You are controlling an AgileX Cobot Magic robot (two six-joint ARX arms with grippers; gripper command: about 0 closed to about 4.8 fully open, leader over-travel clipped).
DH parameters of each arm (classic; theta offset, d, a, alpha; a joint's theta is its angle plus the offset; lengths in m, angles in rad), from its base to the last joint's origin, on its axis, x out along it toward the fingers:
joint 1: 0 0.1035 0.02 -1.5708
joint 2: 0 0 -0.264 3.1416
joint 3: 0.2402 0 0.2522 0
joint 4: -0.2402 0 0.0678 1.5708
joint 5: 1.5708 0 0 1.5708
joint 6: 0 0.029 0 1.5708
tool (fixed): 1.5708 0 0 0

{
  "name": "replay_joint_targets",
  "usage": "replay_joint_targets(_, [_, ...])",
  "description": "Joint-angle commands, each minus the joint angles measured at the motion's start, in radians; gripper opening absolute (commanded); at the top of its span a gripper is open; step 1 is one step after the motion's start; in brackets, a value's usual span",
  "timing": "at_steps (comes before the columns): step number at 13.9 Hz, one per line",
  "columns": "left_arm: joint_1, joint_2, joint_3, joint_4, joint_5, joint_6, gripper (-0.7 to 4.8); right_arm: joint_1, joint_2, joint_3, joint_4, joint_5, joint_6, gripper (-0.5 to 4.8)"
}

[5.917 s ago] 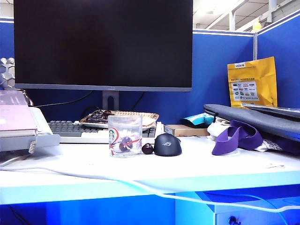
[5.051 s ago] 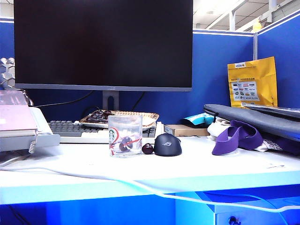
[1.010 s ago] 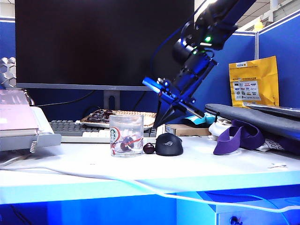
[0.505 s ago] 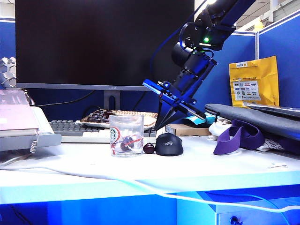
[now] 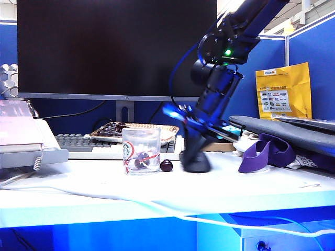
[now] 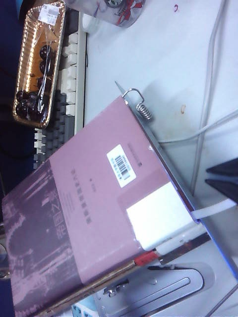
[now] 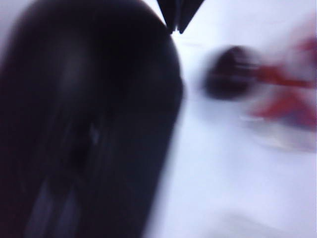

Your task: Pick up the cherry on the right side of the glass and put it inside the glass.

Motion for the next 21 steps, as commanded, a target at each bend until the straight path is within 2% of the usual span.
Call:
replay_joint_targets(1, [0.001, -0.003, 0.000, -0.012, 0.004, 0.005, -0.05, -0.012, -0.008, 0.025, -0.005, 0.145, -0.010, -0.05])
replay_joint_targets(6, [0.001, -0.003, 0.000, -0.012, 0.004, 0.005, -0.05, -0.044, -0.008, 0.113, 0.020, 0.256, -0.011, -0.05])
replay_joint_targets(7, [0.001, -0.003, 0.000, -0.012, 0.004, 0.005, -0.05, -0.053, -0.008, 0.126, 0.017, 0.243, -0.011, -0.05])
replay_joint_targets(8, [0.001, -0.003, 0.000, -0.012, 0.004, 0.005, -0.05, -0.057, -0.008, 0.131, 0.018, 0.199, -0.011, -0.05])
replay_joint_targets(9, [0.001, -0.003, 0.000, -0.012, 0.004, 0.005, -0.05, -0.059, -0.008, 0.130, 0.037, 0.049, -0.010, -0.05])
replay_joint_targets(11, [0.001, -0.003, 0.000, -0.012, 0.004, 0.005, -0.05, -0.058, 0.001, 0.130, 0.045, 0.000, -0.010, -0.05])
replay_joint_targets(16, [0.001, -0.003, 0.000, -0.012, 0.004, 0.005, -0.05, -0.063, 0.043, 0.130, 0.013, 0.027, -0.041, -0.05])
replay_joint_targets(19, [0.001, -0.003, 0.000, -0.012, 0.004, 0.005, -0.05, -0.064, 0.059, 0.130, -0.031, 0.220, -0.083, -0.05])
replay_joint_targets(20, [0.001, -0.003, 0.000, -0.012, 0.004, 0.005, -0.05, -0.064, 0.056, 0.130, -0.030, 0.199, -0.084, -0.05])
replay_joint_targets(21, [0.001, -0.003, 0.000, -0.012, 0.004, 0.005, -0.05, -0.064, 0.055, 0.130, -0.027, 0.133, -0.084, -0.05])
